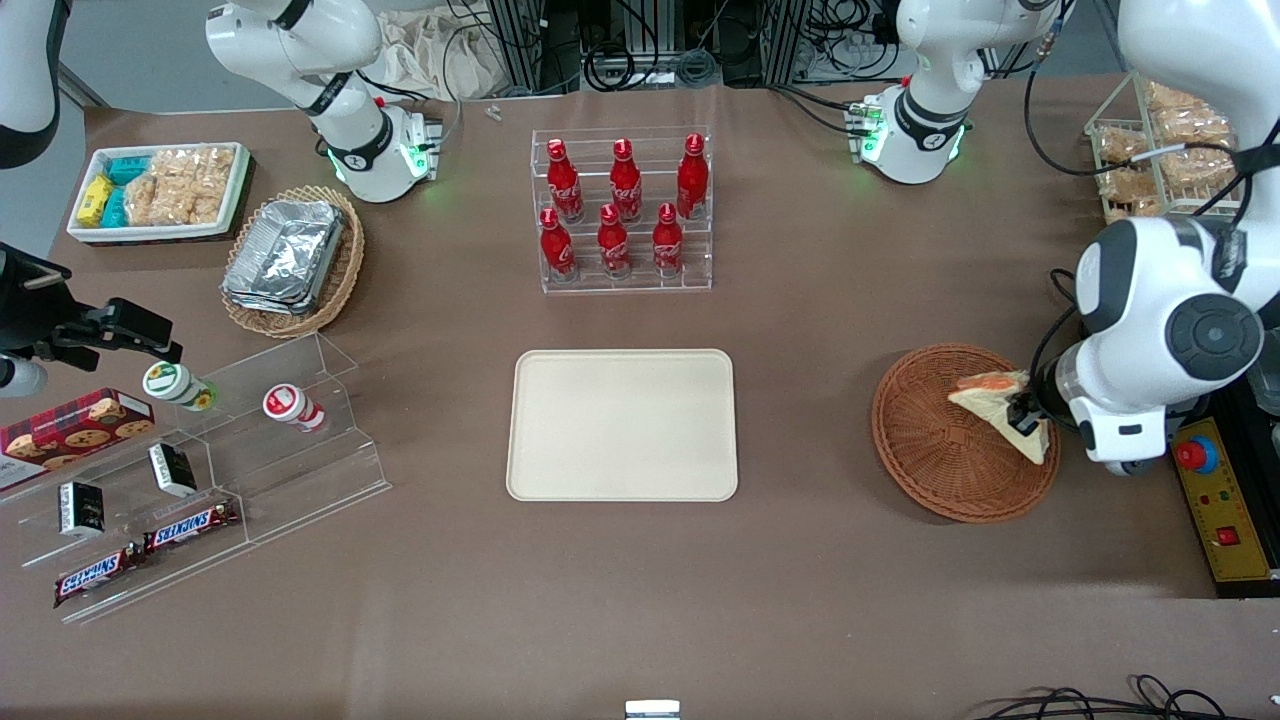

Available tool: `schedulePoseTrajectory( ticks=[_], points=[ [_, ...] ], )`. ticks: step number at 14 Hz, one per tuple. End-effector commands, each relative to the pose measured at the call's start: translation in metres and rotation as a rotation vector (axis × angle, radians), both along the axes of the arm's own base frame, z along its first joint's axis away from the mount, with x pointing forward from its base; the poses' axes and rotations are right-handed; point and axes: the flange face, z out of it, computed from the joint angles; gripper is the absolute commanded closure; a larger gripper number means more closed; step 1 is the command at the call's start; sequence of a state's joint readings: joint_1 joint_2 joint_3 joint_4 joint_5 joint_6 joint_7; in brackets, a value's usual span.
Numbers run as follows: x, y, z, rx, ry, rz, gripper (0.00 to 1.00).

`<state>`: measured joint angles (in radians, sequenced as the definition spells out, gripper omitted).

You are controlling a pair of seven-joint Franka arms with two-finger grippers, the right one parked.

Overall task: Place sandwich from basket to tray
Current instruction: 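Lift the held sandwich up out of the basket, then carry the sandwich with the left gripper over the cream tray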

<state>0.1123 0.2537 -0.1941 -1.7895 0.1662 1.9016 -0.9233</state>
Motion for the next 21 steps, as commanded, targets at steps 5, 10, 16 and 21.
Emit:
schedulePoseTrajectory(
  ticks=[5, 10, 16, 21],
  points=[
    [-0.03, -0.061, 0.067, -0.024, 0.097, -0.293, 1.0],
    [-0.055, -0.159, 0.082, -0.057, 0.111, -0.477, 1.0],
    [-0.079, -0.28, 0.031, -0.129, 0.113, -0.635, 1.0],
    [-0.086, -0.364, -0.06, -0.088, 0.089, -0.651, 1.0]
  ],
)
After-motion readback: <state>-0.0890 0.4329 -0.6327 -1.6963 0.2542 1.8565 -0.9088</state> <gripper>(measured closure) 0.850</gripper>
